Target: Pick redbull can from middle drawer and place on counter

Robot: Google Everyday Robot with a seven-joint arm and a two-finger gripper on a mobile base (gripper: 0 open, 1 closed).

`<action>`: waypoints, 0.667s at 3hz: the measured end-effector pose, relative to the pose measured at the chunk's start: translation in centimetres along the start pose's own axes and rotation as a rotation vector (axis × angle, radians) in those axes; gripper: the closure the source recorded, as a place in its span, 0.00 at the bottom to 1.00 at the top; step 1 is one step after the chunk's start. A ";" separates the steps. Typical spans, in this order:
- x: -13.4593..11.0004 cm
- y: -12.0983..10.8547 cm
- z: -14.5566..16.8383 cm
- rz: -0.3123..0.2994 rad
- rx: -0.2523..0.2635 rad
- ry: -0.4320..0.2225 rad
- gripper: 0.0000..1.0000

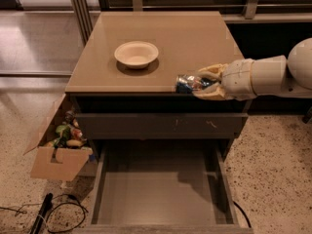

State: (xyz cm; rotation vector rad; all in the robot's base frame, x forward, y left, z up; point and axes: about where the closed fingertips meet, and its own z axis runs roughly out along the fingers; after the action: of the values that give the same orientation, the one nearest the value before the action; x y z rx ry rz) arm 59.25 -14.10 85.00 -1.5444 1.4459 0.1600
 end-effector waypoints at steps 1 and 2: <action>-0.4 -4.1 0.5 -0.034 -0.002 0.001 1.00; 0.2 -7.4 1.9 -0.033 -0.016 0.009 1.00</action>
Offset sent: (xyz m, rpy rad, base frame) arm 0.1150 -0.0087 0.0385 -0.0414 0.0009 0.0182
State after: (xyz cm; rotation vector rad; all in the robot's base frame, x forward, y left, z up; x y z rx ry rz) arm 66.31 -14.32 87.88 -1.5831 1.4281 0.1455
